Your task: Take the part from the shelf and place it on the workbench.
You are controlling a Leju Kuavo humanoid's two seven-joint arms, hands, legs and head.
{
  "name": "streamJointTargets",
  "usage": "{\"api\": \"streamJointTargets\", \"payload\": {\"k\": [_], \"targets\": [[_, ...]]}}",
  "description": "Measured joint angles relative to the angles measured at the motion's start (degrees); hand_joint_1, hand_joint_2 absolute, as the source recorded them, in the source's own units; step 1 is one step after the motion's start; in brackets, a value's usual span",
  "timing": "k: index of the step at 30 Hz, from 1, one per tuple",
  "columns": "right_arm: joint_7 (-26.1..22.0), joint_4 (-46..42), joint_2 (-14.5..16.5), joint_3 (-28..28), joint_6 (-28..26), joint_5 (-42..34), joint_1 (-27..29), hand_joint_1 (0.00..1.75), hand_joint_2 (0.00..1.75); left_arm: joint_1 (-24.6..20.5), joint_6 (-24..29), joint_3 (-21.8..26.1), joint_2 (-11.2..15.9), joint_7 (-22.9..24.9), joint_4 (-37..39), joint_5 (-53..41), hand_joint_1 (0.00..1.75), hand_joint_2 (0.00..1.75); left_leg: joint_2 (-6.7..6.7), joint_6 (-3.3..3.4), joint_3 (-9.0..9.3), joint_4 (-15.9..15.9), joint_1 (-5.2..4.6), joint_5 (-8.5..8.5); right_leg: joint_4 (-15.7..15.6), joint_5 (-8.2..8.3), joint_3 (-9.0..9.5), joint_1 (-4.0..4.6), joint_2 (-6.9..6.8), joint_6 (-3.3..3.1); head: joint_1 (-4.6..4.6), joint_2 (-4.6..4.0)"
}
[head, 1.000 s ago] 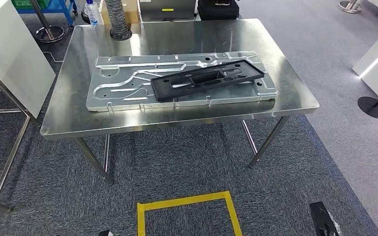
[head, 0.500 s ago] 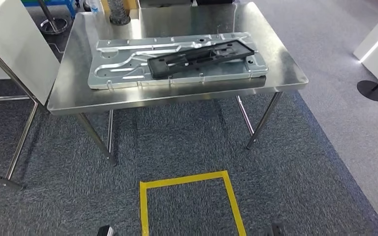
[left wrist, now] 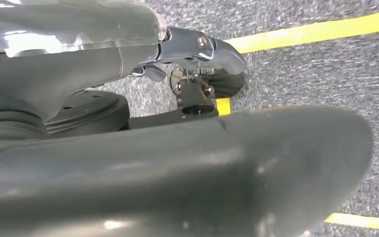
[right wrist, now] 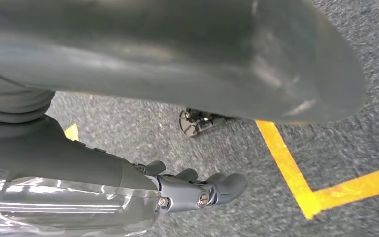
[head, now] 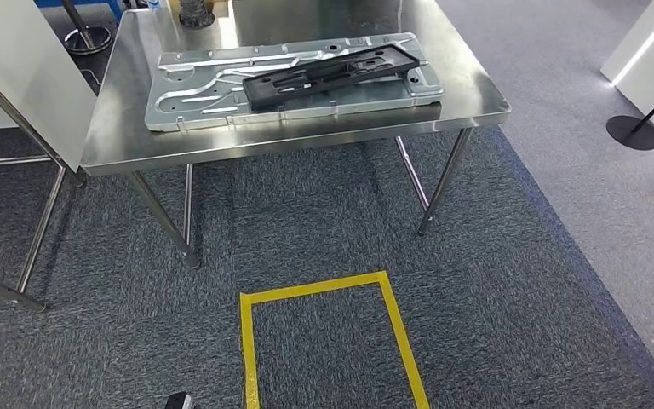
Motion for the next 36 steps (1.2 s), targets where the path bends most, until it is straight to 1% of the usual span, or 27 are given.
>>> {"api": "streamJointTargets", "payload": {"k": [2, 3, 4, 6, 7, 8, 9, 11, 13, 14, 15, 17, 18, 19, 21, 22, 23, 24, 25, 26, 27, 29, 30, 32, 33, 34, 36], "targets": [[0.09, 0.08, 0.16, -0.24, 0.21, 0.02, 0.03, 0.0, 0.0, 0.0, 0.05, 0.0, 0.03, 0.02, 0.0, -0.04, 0.0, 0.0, -0.11, -0.69, -0.3, 0.59, 0.15, -0.41, 0.21, 0.54, -0.55, -0.04, -0.13, -0.92, 0.0, 0.0], [0.14, 0.1, 0.22, -0.3, 0.29, 0.03, 0.0, 0.0, 0.0, 0.01, 0.08, 0.0, 0.04, 0.04, 0.0, -0.04, 0.0, 0.0, -0.18, -0.95, -0.76, 1.96, 0.27, -1.95, 0.23, 0.95, -0.92, -0.02, -0.25, -1.52, 0.0, 0.0], [0.17, 0.13, 0.23, -0.38, 0.36, 0.04, -0.02, 0.0, 0.0, 0.02, 0.11, 0.0, 0.05, 0.07, 0.0, -0.04, 0.0, 0.0, -0.26, -1.13, -1.53, 4.4, 0.38, -4.36, 0.19, 1.44, -1.39, 0.02, -0.39, -2.07, 0.0, 0.0], [0.2, 0.15, 0.23, -0.56, 0.49, 0.05, -0.03, 0.0, 0.0, 0.04, 0.16, 0.0, 0.07, 0.14, 0.0, -0.09, 0.0, 0.0, -0.33, -1.35, -3.46, 11.87, 0.47, -9.82, 0.29, 2.55, -2.74, 0.53, -0.5, -2.8, 0.0, 0.0], [0.21, 0.15, 0.23, -0.63, 0.57, 0.05, -0.02, 0.0, 0.0, 0.05, 0.18, -0.01, 0.08, 0.16, 0.0, -0.14, 0.0, 0.0, -0.34, -1.33, -3.95, 15.11, 0.47, -11.22, 0.35, 3.17, -3.56, 0.83, -0.5, -2.98, 0.0, 0.0], [0.21, 0.15, 0.23, -0.68, 0.63, 0.05, -0.02, 0.0, 0.0, 0.06, 0.19, -0.01, 0.08, 0.17, 0.0, -0.21, 0.0, 0.0, -0.35, -1.19, -3.76, 16.93, 0.43, -11.34, 0.42, 3.79, -4.41, 1.15, -0.49, -3.13, 0.0, 0.0], [0.21, 0.15, 0.24, -0.71, 0.67, 0.05, -0.02, 0.0, 0.0, 0.05, 0.2, -0.02, 0.08, 0.18, 0.0, -0.27, 0.0, 0.0, -0.37, -0.86, -2.61, 16.75, 0.33, -10.29, 0.48, 4.45, -5.29, 1.47, -0.46, -3.24, 0.0, 0.0], [0.21, 0.15, 0.28, -0.76, 0.68, 0.09, -0.04, 0.0, 0.0, -0.08, 0.2, -0.03, 0.08, 0.22, 0.0, -0.31, 0.0, 0.0, -0.42, 0.36, 2.35, 10.92, -0.14, -7.46, 0.55, 5.76, -6.87, 2.01, -0.35, -3.34, 0.0, 0.0], [0.2, 0.15, 0.46, -0.85, 0.78, 0.19, -0.01, 0.0, 0.0, -0.33, 0.21, -0.04, 0.14, 0.31, -0.01, -0.32, 0.0, 0.0, -0.41, 1.63, 8.52, 2.08, -0.83, -7.53, 0.57, 7.01, -7.9, 2.32, -0.32, -3.1, 0.0, 0.0], [0.19, 0.16, 0.54, -0.89, 0.85, 0.26, 0.01, 0.0, 0.0, -0.41, 0.21, -0.04, 0.17, 0.35, -0.02, -0.31, 0.0, 0.0, -0.41, 1.99, 10.36, -0.92, -1.18, -8.07, 0.49, 7.62, -8.14, 2.23, -0.38, -2.88, 0.01, 0.0], [0.17, 0.18, 0.61, -0.93, 0.93, 0.36, 0.04, 0.0, 0.0, -0.43, 0.21, -0.04, 0.19, 0.45, -0.02, -0.3, 0.0, 0.0, -0.4, 2.19, 11.16, -2.65, -1.43, -8.36, 0.35, 8.25, -8.29, 2.1, -0.45, -2.58, 0.01, 0.0], [0.13, 0.25, 0.58, -1.02, 1.01, 0.57, 0.13, 0.0, 0.0, -0.32, 0.2, -0.04, 0.17, 0.64, -0.01, -0.27, 0.0, 0.0, -0.26, 2.58, 10.53, -3.45, -1.51, -7.06, 0.21, 8.75, -8.67, 1.78, -0.42, -1.99, 0.01, 0.0], [0.07, 0.27, 0.58, -1.05, 1.02, 0.7, 0.15, 0.0, 0.0, -0.3, 0.2, -0.04, 0.16, 0.74, -0.01, -0.25, 0.0, 0.0, -0.13, 2.94, 9.94, -3.69, -1.4, -6.22, 0.92, 7.48, -9.1, 1.71, -0.34, -1.71, 0.01, 0.0], [0.03, 0.29, 0.57, -1.08, 1.02, 0.8, 0.18, 0.0, 0.0, -0.31, 0.19, -0.04, 0.16, 0.79, 0.0, -0.23, 0.0, 0.0, -0.02, 3.25, 9.16, -3.89, -1.26, -5.3, 2.67, 4.98, -9.74, 1.62, -0.24, -1.44, 0.01, 0.0], [-0.05, 0.31, 0.56, -1.09, 1.03, 0.96, 0.17, 0.0, 0.0, -0.31, 0.16, -0.04, 0.11, 0.87, 0.0, -0.21, 0.0, 0.0, 0.06, 3.57, 7.25, -3.83, -1.19, -3.75, 9.04, -1.54, -11.11, 1.27, -0.17, -0.88, 0.02, 0.0], [-0.08, 0.32, 0.56, -1.1, 1.04, 1.0, 0.19, 0.0, 0.0, -0.27, 0.13, -0.04, 0.08, 0.94, 0.0, -0.22, 0.0, 0.0, 0.1, 3.49, 6.22, -3.71, -1.18, -2.96, 12.69, -3.42, -11.52, 1.07, -0.17, -0.58, 0.02, 0.0], [-0.13, 0.32, 0.51, -1.1, 1.04, 1.02, 0.18, 0.0, 0.0, -0.22, 0.09, -0.04, 0.04, 1.02, 0.0, -0.24, 0.0, 0.0, 0.19, 3.35, 5.09, -3.52, -1.14, -2.19, 15.51, -3.61, -11.5, 0.88, -0.17, -0.28, 0.02, 0.0], [-0.17, 0.32, 0.44, -1.11, 1.04, 1.04, 0.18, 0.0, 0.0, -0.2, 0.06, -0.04, -0.01, 1.1, 0.0, -0.26, 0.0, 0.0, 0.29, 3.15, 3.76, -3.18, -1.06, -1.42, 16.9, -2.29, -10.78, 0.67, -0.17, 0.02, 0.02, 0.0], [-0.22, 0.32, 0.33, -1.11, 1.04, 1.06, 0.16, 0.0, 0.0, -0.2, 0.03, -0.04, -0.05, 1.17, 0.0, -0.28, 0.0, 0.0, 0.37, 2.91, 2.32, -2.67, -0.92, -0.7, 16.56, -0.29, -9.26, 0.42, -0.18, 0.32, 0.02, 0.0], [-0.27, 0.32, 0.23, -1.11, 1.09, 1.09, 0.1, 0.0, 0.0, -0.21, 0.02, -0.04, -0.09, 1.23, 0.0, -0.3, 0.0, 0.0, 0.41, 2.61, 0.88, -1.96, -0.81, -0.1, 14.19, 1.12, -6.67, 0.14, -0.18, 0.61, 0.01, 0.0], [-0.32, 0.31, 0.16, -1.11, 1.17, 1.13, 0.03, 0.0, 0.0, -0.21, 0.01, -0.04, -0.12, 1.29, 0.0, -0.32, 0.0, 0.0, 0.41, 2.29, -0.45, -1.12, -0.76, 0.36, 10.13, 1.2, -3.09, -0.05, -0.19, 0.81, 0.01, 0.0], [-0.43, 0.28, 0.11, -1.11, 1.44, 1.2, -0.07, 0.0, 0.0, -0.2, -0.01, -0.04, -0.17, 1.37, 0.0, -0.35, 0.0, 0.0, 0.45, 1.58, -2.14, 0.33, -0.75, 1.07, 1.88, -1.64, 2.89, -0.01, -0.12, 0.35, 0.01, 0.0], [-0.47, 0.27, 0.11, -1.11, 1.54, 1.24, -0.06, 0.0, 0.0, -0.2, 0.02, -0.04, -0.21, 1.37, 0.0, -0.37, 0.0, 0.0, 0.5, 1.21, -2.57, 0.66, -0.74, 1.47, -0.34, -2.82, 4.23, 0.19, -0.09, -0.19, 0.01, 0.0], [-0.54, 0.28, 0.1, -1.11, 1.65, 1.39, 0.02, 0.0, 0.0, -0.18, 0.19, -0.04, -0.3, 1.33, 0.0, -0.39, 0.0, 0.0, 0.48, 0.41, -2.97, 0.88, -0.47, 2.01, -0.83, -2.75, 3.85, 0.35, -0.19, -1.51, 0.0, 0.0], [-0.55, 0.28, 0.09, -1.11, 1.65, 1.51, 0.02, 0.0, 0.0, -0.13, 0.3, -0.04, -0.31, 1.31, 0.0, -0.41, 0.0, 0.0, 0.33, 0.05, -3.33, 1.49, -0.31, 1.24, -0.78, -2.26, 3.44, 0.36, -0.31, -2.12, 0.01, 0.0], [-0.57, 0.28, 0.07, -1.11, 1.65, 1.63, 0.03, 0.0, 0.0, -0.04, 0.4, -0.04, -0.31, 1.29, 0.0, -0.43, 0.0, 0.0, 0.13, -0.26, -3.97, 3.1, -0.15, -0.65, -0.82, -1.69, 2.95, 0.33, -0.44, -2.63, 0.01, 0.0], [-0.61, 0.28, 0.0, -1.11, 1.69, 1.86, 0.03, 0.0, 0.0, 0.14, 0.49, -0.04, -0.32, 1.28, 0.0, -0.46, 0.0, 0.0, -0.24, -0.74, -5.84, 9.36, 0.09, -6.13, -0.8, -0.54, 1.71, 0.48, -0.58, -3.18, 0.01, 0.0]]}}
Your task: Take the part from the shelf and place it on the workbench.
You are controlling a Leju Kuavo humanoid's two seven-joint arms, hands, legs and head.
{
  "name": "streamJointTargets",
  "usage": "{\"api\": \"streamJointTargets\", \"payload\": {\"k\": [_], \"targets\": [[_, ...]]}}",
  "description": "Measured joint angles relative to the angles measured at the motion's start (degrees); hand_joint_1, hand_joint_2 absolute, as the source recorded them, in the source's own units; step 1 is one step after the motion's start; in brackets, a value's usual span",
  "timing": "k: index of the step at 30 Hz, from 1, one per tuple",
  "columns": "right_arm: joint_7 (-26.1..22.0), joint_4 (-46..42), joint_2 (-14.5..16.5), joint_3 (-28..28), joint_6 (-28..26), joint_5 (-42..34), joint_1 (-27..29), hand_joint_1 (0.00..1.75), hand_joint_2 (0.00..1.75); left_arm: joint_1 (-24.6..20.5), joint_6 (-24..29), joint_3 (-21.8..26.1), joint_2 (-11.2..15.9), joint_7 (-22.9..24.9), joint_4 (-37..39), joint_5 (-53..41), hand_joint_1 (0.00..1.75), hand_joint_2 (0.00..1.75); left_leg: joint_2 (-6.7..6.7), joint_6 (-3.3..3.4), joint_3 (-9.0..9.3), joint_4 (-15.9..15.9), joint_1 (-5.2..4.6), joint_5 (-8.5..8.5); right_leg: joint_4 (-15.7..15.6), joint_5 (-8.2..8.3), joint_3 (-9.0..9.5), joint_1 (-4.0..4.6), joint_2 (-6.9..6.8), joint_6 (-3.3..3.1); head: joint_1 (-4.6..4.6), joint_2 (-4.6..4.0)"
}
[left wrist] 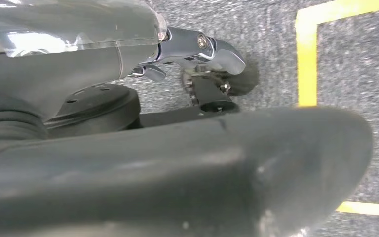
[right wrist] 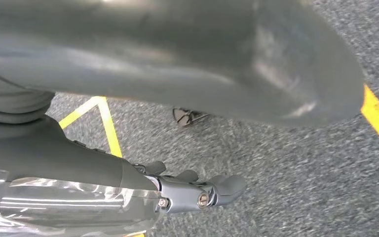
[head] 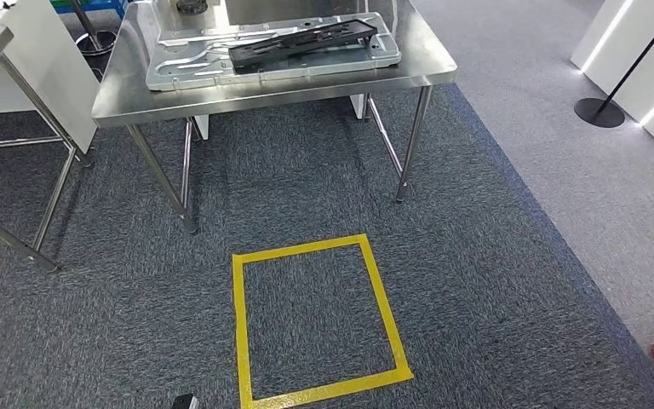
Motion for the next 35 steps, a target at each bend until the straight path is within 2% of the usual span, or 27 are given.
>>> {"api": "streamJointTargets", "payload": {"k": [1, 2, 3, 4, 5, 6, 7, 8, 9, 11, 12, 13, 14, 16, 17, 18, 19, 21, 22, 23, 25, 27, 28, 30, 32, 33, 35], "targets": [[-0.06, 0.01, -0.02, 0.0, 0.13, 0.1, 0.01, 0.0, 0.44, 0.08, 0.05, 0.0, 0.0, 0.0, 0.0, -0.04, 0.0, 0.44, -0.09, -0.18, -0.86, 3.76, 0.09, -1.96, 0.04, 0.57, -0.69, 0.1, -0.01, -0.07, -0.01, 0.0], [-0.14, 0.01, -0.03, 0.0, 0.37, 0.24, 0.03, 0.0, 0.87, 0.16, 0.11, 0.0, 0.0, 0.0, 0.0, -0.15, 0.0, 0.87, -0.11, -0.28, -1.21, 6.61, 0.17, -2.53, 0.09, 1.1, -1.38, 0.21, -0.01, -0.06, -0.01, 0.0], [-0.23, 0.02, -0.03, 0.0, 0.63, 0.45, 0.04, 0.0, 1.31, 0.24, 0.21, 0.0, 0.0, 0.01, 0.0, -0.28, 0.0, 1.31, -0.13, -0.29, -0.78, 7.88, 0.23, -1.9, 0.15, 1.6, -2.07, 0.28, 0.0, 0.01, -0.01, 0.0], [-0.36, 0.02, -0.03, 0.01, 0.85, 0.86, 0.04, 0.0, 1.75, 0.31, 0.35, 0.0, 0.0, 0.03, 0.0, -0.5, 0.0, 1.75, -0.14, -0.2, 0.65, 6.99, 0.27, -0.52, 0.23, 2.04, -2.69, 0.32, 0.02, 0.14, -0.01, 0.0], [-0.53, 0.01, -0.03, 0.05, 0.96, 1.37, 0.01, 0.0, 1.31, 0.34, 0.49, -0.01, 0.0, 0.07, 0.0, -0.73, 0.0, 1.75, -0.15, -0.01, 3.17, 4.03, 0.28, 0.86, 0.32, 2.44, -3.22, 0.34, 0.06, 0.3, -0.01, 0.0], [-0.77, 0.01, -0.02, 0.12, 0.97, 1.9, -0.03, 0.0, 0.87, 0.32, 0.62, -0.03, 0.0, 0.11, 0.0, -0.9, 0.0, 1.75, -0.18, 0.27, 6.39, -0.18, 0.27, 1.55, 0.41, 2.76, -3.62, 0.36, 0.08, 0.5, -0.01, 0.0], [-1.12, 0.0, -0.01, 0.25, 0.87, 2.55, -0.1, 0.0, 0.44, 0.25, 0.72, -0.07, 0.0, 0.15, 0.0, -1.11, 0.0, 1.75, -0.21, 0.58, 9.37, -4.41, 0.16, 1.58, 0.51, 3.05, -3.94, 0.41, 0.09, 0.77, -0.01, 0.0], [-1.46, -0.01, 0.0, 0.46, 0.6, 3.16, -0.24, 0.0, 0.0, 0.19, 0.77, -0.11, -0.01, 0.16, 0.0, -1.3, 0.0, 1.75, -0.23, 0.91, 11.49, -7.71, 0.03, 1.21, 0.61, 3.35, -4.19, 0.45, 0.07, 1.11, -0.01, 0.0], [-1.87, -0.01, 0.01, 0.7, 0.4, 3.79, -0.4, 0.0, 0.0, 0.15, 0.79, -0.16, -0.01, 0.2, 0.0, -1.48, 0.0, 1.75, -0.25, 1.25, 12.51, -9.57, -0.13, 0.73, 0.67, 3.64, -4.44, 0.47, 0.04, 1.5, -0.01, 0.0], [-3.15, -0.01, 0.03, 1.38, 0.7, 5.23, -0.79, 0.0, 0.87, 0.21, 0.84, -0.31, -0.04, 0.31, 0.0, -1.93, 0.0, 1.75, -0.2, 2.09, 12.42, -10.62, -0.19, 0.8, 0.82, 4.07, -4.85, 0.41, 0.0, 2.26, -0.01, 0.0], [-4.02, -0.02, 0.03, 1.79, 1.42, 5.94, -1.02, 0.0, 1.31, 0.24, 0.86, -0.41, -0.07, 0.45, 0.0, -2.11, 0.0, 1.75, -0.16, 2.6, 12.25, -10.83, -0.15, 1.11, 1.39, 3.64, -5.21, 0.34, 0.04, 2.51, -0.01, 0.0], [-5.01, -0.03, 0.04, 2.29, 2.46, 6.78, -1.29, 0.0, 1.75, 0.25, 0.89, -0.53, -0.1, 0.7, 0.0, -2.38, 0.0, 1.75, -0.1, 3.09, 12.04, -11.04, -0.1, 1.49, 2.95, 2.48, -5.97, 0.3, 0.09, 2.68, -0.01, 0.0], [-6.03, -0.05, 0.04, 2.9, 3.68, 7.67, -1.64, 0.0, 1.75, 0.25, 0.88, -0.69, -0.14, 1.03, 0.0, -2.68, 0.0, 1.75, -0.02, 3.52, 11.77, -11.16, -0.11, 1.85, 5.78, 0.6, -7.25, 0.26, 0.16, 2.8, -0.01, 0.0], [-7.98, -0.09, 0.1, 4.43, 6.86, 9.68, -2.34, 0.0, 1.75, 0.3, 0.83, -1.14, -0.21, 1.71, 0.0, -3.49, 0.0, 1.75, 0.1, 3.97, 10.92, -11.08, -0.45, 2.34, 13.57, -3.59, -10.64, 0.25, 0.24, 2.95, 0.0, 0.0], [-8.77, -0.11, 0.15, 5.36, 8.34, 10.51, -2.53, 0.0, 1.75, 0.36, 0.8, -1.51, -0.24, 1.92, -0.02, -3.74, 0.0, 1.75, 0.16, 4.06, 10.53, -11.0, -0.61, 2.56, 16.57, -4.7, -11.79, 0.25, 0.25, 3.0, 0.0, 0.0], [-9.28, -0.11, 0.19, 6.41, 9.51, 11.13, -2.57, 0.0, 1.75, 0.44, 0.8, -2.17, -0.22, 2.08, -0.15, -3.64, 0.0, 1.75, 0.18, 4.09, 10.19, -10.87, -0.71, 2.73, 17.61, -4.72, -11.93, 0.25, 0.25, 2.99, 0.01, 0.0], [-9.52, -0.11, 0.21, 7.46, 10.18, 11.42, -2.45, 0.0, 1.75, 0.53, 0.84, -3.13, -0.17, 2.2, -0.39, -3.13, 0.0, 1.75, 0.16, 4.08, 9.92, -10.67, -0.77, 2.86, 16.23, -3.66, -10.84, 0.26, 0.24, 2.91, 0.0, 0.0], [-9.41, -0.1, 0.24, 9.34, 10.52, 11.28, -1.89, 0.0, 0.87, 0.71, 0.97, -5.7, 0.01, 2.43, -1.15, -1.16, 0.0, 1.75, 0.02, 3.96, 9.51, -10.12, -0.8, 2.94, 8.64, -0.32, -6.31, 0.31, 0.22, 2.51, 0.01, 0.0], [-9.22, -0.09, 0.22, 10.07, 10.47, 10.99, -1.57, 0.0, 0.44, 0.82, 1.06, -7.05, 0.1, 2.55, -1.56, 0.1, 0.0, 1.31, -0.03, 3.78, 9.26, -9.71, -0.91, 2.9, 4.9, 0.79, -4.33, 0.44, 0.2, 2.22, 0.0, 0.0], [-8.96, -0.1, 0.21, 10.69, 10.39, 10.63, -1.2, 0.0, 0.0, 0.93, 1.16, -8.37, 0.26, 2.65, -1.97, 1.46, 0.0, 0.87, -0.05, 3.52, 9.02, -9.41, -0.97, 2.9, 2.53, 1.33, -3.18, 0.59, 0.21, 1.91, 0.0, 0.0], [-8.32, -0.12, 0.16, 11.79, 10.2, 9.81, -0.37, 0.0, 0.0, 1.34, 1.39, -11.07, 0.67, 2.83, -2.72, 4.42, 0.0, 0.0, -0.01, 2.88, 8.66, -9.11, -1.07, 2.99, 1.31, 1.43, -2.91, 0.9, 0.32, 1.36, -0.01, 0.0], [-7.61, -0.26, 0.09, 12.67, 9.99, 8.98, 0.49, 0.0, 0.0, 2.0, 1.67, -13.74, 1.19, 3.02, -3.32, 7.32, 0.0, 0.0, -0.05, 2.31, 8.4, -8.74, -1.05, 2.76, 0.95, 1.92, -2.97, 0.62, 0.36, 0.76, 0.0, 0.0], [-7.25, -0.48, 0.04, 13.1, 9.86, 8.52, 0.78, 0.0, 0.0, 2.49, 1.8, -15.11, 1.46, 3.12, -3.51, 8.81, 0.0, 0.0, -0.14, 1.97, 7.92, -7.6, -0.99, 1.87, 0.7, 2.19, -2.98, 0.44, 0.32, 0.42, 0.0, 0.0], [-6.52, -1.21, -0.05, 13.9, 9.56, 7.66, 1.06, 0.0, 0.0, 3.79, 1.95, -17.78, 2.0, 3.41, -3.68, 11.7, 0.0, 0.0, -0.34, 1.2, 5.51, -1.9, -0.59, -1.73, 0.44, 2.55, -3.16, 0.29, 0.28, -0.01, 0.0, 0.0], [-5.83, -2.18, -0.11, 14.67, 9.27, 6.86, 1.16, 0.0, 0.0, 5.38, 2.08, -20.35, 2.44, 3.68, -3.69, 14.51, 0.0, 0.0, -0.36, 0.57, 2.51, 5.38, -0.07, -5.06, 0.51, 2.7, -3.44, 0.27, 0.29, -0.06, -0.01, 0.0], [-5.47, -2.77, -0.16, 15.03, 9.18, 6.47, 1.2, 0.0, 0.0, 6.23, 2.15, -21.6, 2.67, 3.79, -3.69, 15.88, 0.0, 0.0, -0.35, 0.34, 1.96, 7.02, 0.2, -5.31, 0.58, 2.74, -3.51, 0.24, 0.29, 0.02, -0.01, 0.0], [-4.94, -3.75, -0.24, 15.52, 9.09, 5.91, 1.19, 0.0, 0.0, 7.51, 2.26, -23.35, 2.94, 3.9, -3.69, 17.81, 0.0, 0.0, -0.34, 0.09, 2.79, 5.93, 0.61, -3.92, 0.69, 2.76, -3.56, 0.13, 0.29, 0.19, -0.01, 0.0]]}}
